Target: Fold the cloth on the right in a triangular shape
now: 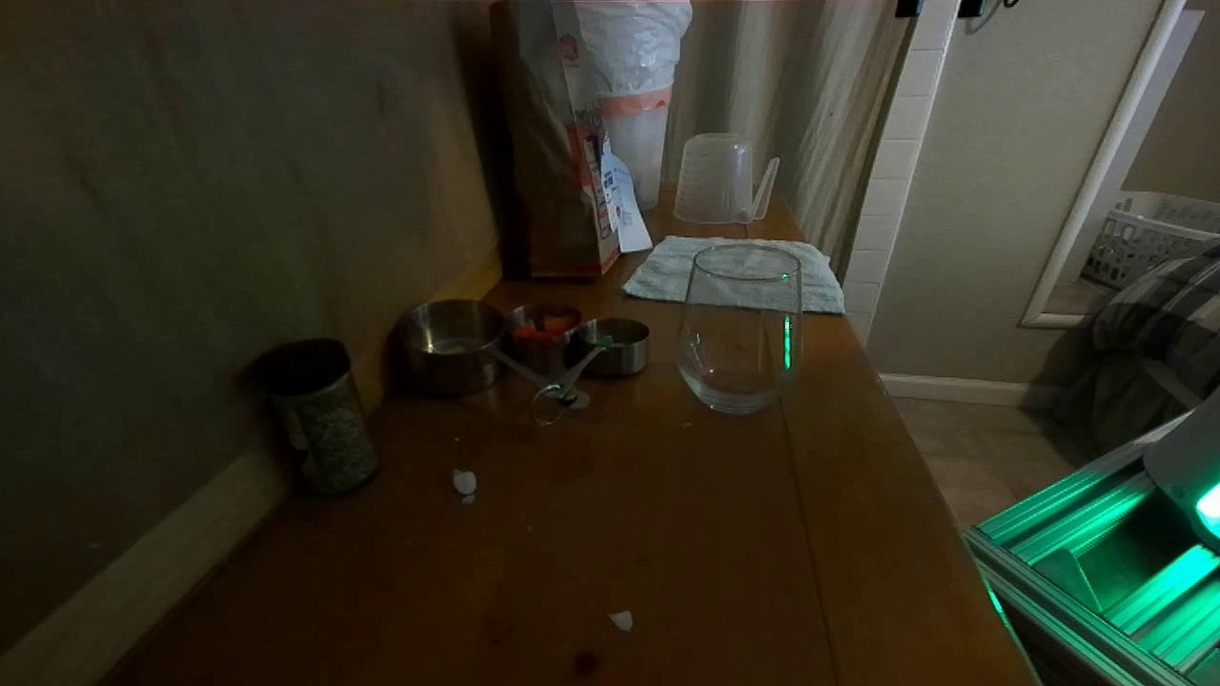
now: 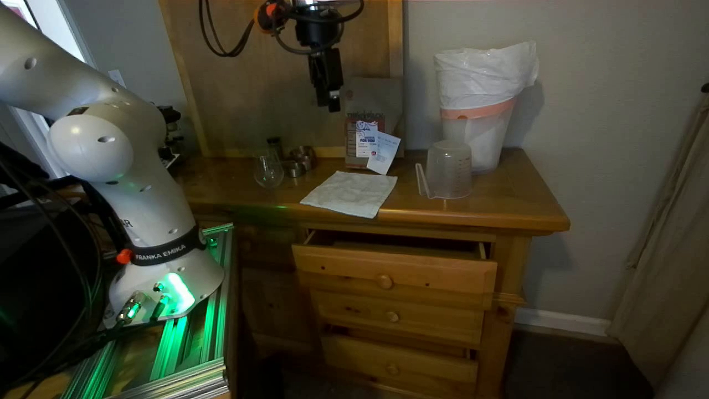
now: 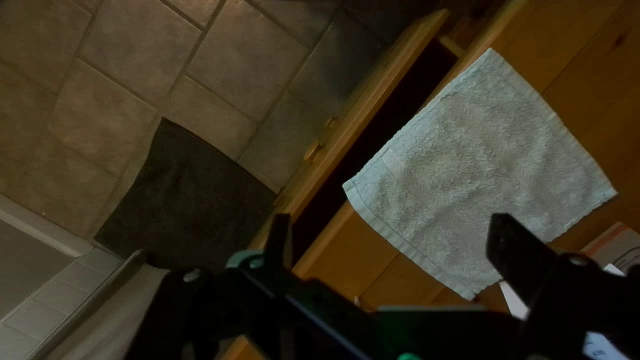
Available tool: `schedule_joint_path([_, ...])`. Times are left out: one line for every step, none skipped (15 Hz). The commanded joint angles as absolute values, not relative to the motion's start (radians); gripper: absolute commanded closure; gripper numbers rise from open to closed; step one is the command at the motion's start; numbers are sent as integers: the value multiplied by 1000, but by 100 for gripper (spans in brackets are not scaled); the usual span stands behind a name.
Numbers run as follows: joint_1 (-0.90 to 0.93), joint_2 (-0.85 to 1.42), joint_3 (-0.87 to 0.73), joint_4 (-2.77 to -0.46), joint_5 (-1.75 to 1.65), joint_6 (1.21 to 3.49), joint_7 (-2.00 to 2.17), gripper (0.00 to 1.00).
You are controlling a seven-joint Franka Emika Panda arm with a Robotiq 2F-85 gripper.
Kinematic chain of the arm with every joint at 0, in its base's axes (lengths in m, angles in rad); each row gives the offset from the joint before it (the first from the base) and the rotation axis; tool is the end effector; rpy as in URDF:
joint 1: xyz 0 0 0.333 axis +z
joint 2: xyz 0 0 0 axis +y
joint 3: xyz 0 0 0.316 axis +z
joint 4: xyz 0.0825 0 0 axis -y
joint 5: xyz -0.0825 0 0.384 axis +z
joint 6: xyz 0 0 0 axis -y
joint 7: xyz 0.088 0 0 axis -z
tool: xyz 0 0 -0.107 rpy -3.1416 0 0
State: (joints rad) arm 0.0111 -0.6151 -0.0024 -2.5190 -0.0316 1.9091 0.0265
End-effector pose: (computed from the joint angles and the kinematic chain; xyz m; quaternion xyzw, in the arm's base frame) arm 0.3635 0.0008 0.4846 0.9999 -0.0035 0.0029 0.0142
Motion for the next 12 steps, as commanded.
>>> schedule_joint_path([6,-615,2,-2517,-29,1907,24,0])
schedule_joint_path([6,-615,2,-2517,-29,1907,24,0])
schedule_joint_path([6,-615,2,-2517,-29,1907,24,0])
schedule_joint_path([12,-615,8,-2517,-29,1907,19,0])
schedule_joint_path([26,-615,23,-2517,-30,1907,19,0])
schedule_joint_path([39,-615,38,-2517,-30,1907,21,0])
schedule_joint_path([46,-615,49,-2517,-31,1907,25,0])
schedule_joint_path([48,-615,55,-2517,-31,1907,26,0])
schedule_joint_path([48,-615,55,-2517,-31,1907,26,0])
schedule_joint_path([48,-615,54,-2517,-31,1907,26,0])
schedule_joint_path([48,-615,54,-2517,-31,1907,26,0])
schedule_joint_path([48,-615,54,-2517,-31,1907,26,0])
